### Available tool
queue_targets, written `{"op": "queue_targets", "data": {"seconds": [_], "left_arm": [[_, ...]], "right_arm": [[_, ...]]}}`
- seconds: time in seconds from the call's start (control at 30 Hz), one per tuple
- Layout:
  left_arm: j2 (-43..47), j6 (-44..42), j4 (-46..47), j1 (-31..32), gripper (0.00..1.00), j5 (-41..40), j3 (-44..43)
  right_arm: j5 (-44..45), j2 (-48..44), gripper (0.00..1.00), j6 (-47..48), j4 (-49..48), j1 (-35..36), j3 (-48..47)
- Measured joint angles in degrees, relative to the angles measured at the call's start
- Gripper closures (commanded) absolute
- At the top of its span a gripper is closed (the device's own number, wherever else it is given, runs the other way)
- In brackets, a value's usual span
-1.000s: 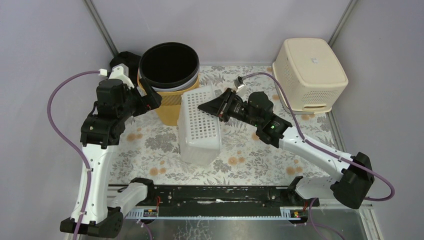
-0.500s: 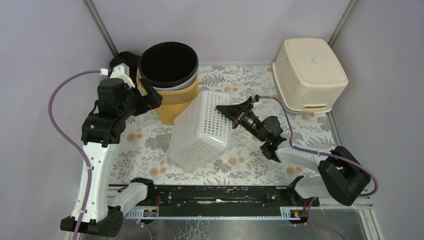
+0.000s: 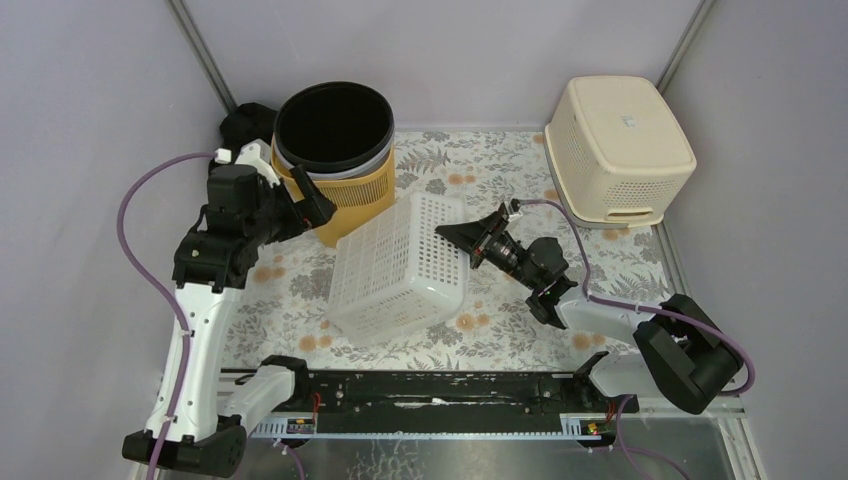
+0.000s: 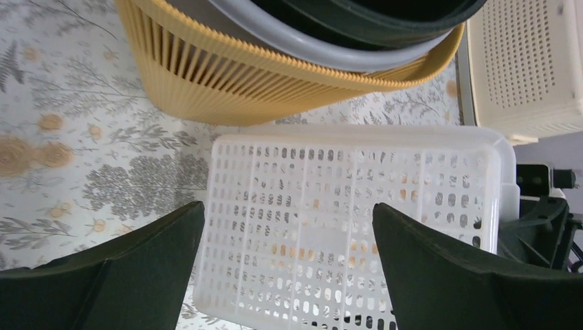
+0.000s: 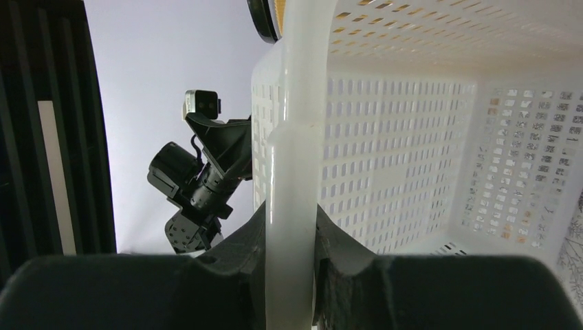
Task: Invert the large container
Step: Turn the container upside down at the center of the board.
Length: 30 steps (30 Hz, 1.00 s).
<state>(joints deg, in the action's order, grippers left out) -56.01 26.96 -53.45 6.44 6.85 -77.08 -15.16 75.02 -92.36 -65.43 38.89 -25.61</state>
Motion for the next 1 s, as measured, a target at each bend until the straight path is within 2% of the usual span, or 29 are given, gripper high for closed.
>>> {"op": "queue_targets", "data": {"seconds": [0.27,0.4,0.5,0.63,0.8,1.0], "left_arm": [[2.6,2.4,1.9,0.0,0.0,7.5,6.7],[4.7,4.3,4.0,0.6,0.0,11.3,10.8],[5.7,5.4,4.9,1.4,0.0,12.6,13.2],[6.3,6.4,6.1,2.4,0.0,13.3,15.2],[6.3,7.5,7.6,4.1,0.0,13.3,17.3],[6.0,9.0,10.1,7.8,0.0,12.3,19.8]], "right_arm": [[-3.5,1.9,0.81,0.4,-2.2,-2.2,0.7],[-5.3,4.7,0.76,0.3,-4.7,-2.9,0.8],[-6.2,5.8,0.68,0.3,-5.6,-3.3,0.8],[-8.0,5.9,0.63,2.4,-2.6,-4.0,0.8],[-10.1,5.9,0.6,5.1,2.9,-4.7,0.7],[-12.4,7.1,0.58,7.1,4.5,-6.2,0.6]]}}
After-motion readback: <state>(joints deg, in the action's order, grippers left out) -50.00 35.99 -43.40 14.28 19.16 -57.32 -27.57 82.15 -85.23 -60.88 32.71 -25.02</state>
